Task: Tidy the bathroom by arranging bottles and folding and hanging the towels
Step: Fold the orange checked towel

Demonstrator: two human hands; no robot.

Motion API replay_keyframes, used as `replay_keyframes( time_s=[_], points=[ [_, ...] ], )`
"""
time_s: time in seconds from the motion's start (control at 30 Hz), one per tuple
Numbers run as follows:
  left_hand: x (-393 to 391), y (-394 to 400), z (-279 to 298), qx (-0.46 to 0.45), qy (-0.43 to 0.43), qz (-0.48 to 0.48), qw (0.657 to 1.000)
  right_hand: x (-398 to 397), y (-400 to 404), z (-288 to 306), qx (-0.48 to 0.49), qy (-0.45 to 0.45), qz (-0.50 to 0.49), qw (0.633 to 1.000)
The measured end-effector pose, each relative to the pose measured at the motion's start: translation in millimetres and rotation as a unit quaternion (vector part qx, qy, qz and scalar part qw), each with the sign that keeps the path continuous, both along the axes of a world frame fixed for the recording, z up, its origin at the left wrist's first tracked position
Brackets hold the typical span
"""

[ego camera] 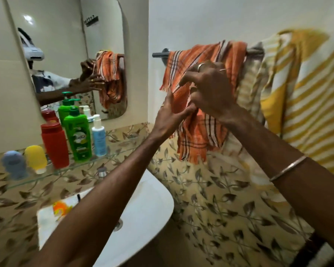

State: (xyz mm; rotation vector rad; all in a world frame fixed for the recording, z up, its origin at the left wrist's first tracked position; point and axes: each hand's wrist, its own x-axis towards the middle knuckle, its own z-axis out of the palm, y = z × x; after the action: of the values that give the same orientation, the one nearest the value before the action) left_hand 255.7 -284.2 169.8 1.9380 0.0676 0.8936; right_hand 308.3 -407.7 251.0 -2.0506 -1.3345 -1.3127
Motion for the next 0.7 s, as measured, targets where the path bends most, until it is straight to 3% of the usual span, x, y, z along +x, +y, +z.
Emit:
replay_keyframes(
  time_s=[0.13, 0.3, 0.53, 0.7],
  points=[
    [18.9, -8.5, 14.4, 0.002, -0.017, 0.054, 0.998, 5.2, -24.7, 19.4, 0.045, -0.037, -0.112, 0.992],
    [12.3, -10.0, 26.3, -0.039, -0.106, 0.149, 0.982, 16.6, -34.3, 38.5, 0.014, -0.02, -0.203, 0.979],
    [-17.9, 0.8, 36.7, 0.022, -0.166, 0.226, 0.96, 6.2, -24.2, 41.0, 0.078, 0.025, -0.072, 0.994],
    [-49.6, -8.6, 22.7, 0.022, -0.172, 0.282, 0.943, -15.6, -20.9, 42.7, 0.107, 0.129, 0.09, 0.982]
  ],
)
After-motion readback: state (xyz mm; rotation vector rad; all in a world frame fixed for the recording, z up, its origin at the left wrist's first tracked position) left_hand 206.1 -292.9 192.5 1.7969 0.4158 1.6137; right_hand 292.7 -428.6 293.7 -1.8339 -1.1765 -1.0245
